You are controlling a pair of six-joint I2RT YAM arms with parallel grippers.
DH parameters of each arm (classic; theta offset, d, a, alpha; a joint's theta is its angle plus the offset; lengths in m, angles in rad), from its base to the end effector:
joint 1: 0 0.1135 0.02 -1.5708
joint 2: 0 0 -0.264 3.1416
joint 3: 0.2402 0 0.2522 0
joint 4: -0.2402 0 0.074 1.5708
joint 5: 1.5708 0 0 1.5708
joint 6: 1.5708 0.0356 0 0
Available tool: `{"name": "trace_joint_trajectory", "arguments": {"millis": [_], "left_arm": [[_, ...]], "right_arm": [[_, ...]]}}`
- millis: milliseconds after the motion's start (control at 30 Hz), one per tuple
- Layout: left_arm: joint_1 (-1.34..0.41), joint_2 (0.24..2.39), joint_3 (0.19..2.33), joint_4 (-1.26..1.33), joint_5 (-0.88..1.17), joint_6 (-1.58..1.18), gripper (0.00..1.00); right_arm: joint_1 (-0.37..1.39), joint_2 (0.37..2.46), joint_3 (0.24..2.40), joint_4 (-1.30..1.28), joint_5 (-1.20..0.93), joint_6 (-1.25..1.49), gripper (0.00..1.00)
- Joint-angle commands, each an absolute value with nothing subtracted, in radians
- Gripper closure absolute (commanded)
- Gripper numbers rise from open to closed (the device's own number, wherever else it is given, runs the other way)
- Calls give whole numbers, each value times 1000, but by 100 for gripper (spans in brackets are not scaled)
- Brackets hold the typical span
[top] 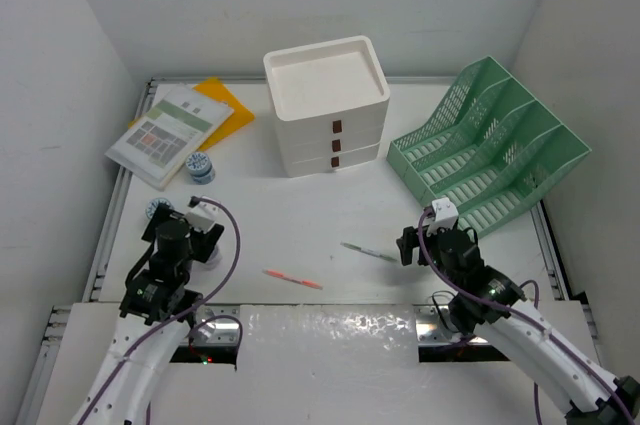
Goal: Organize the desk
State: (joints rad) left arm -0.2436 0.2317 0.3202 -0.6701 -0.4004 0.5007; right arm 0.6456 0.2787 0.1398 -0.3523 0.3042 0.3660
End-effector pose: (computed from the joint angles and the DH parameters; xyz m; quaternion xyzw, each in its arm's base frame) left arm 0.0916 -0.0085 0.1969 0.2257 0.8379 0.2332 0.4389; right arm 0.0961 0.0590 0.1607 -0.0410 0.8505 0.1324 0.5074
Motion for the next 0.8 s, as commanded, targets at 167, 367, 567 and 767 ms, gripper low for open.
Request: {"name": "trace_joint_trajectory", "arguments": {"millis": [167, 367, 567, 767], "left_arm": [[-252, 276, 506, -586, -315, 616, 0], [-252, 674, 890, -535, -193, 510, 0], [-252, 1222, 1480, -609, -5, 278, 1], [-253, 1511, 1724, -491, -6, 126, 3]], "right_arm": [[650, 230, 170, -193, 279, 371, 1], [652, 484, 340, 104, 117, 281, 1], [652, 1081, 867, 72, 106, 198, 23], [652, 1379, 1023, 231, 285, 221, 53]]}}
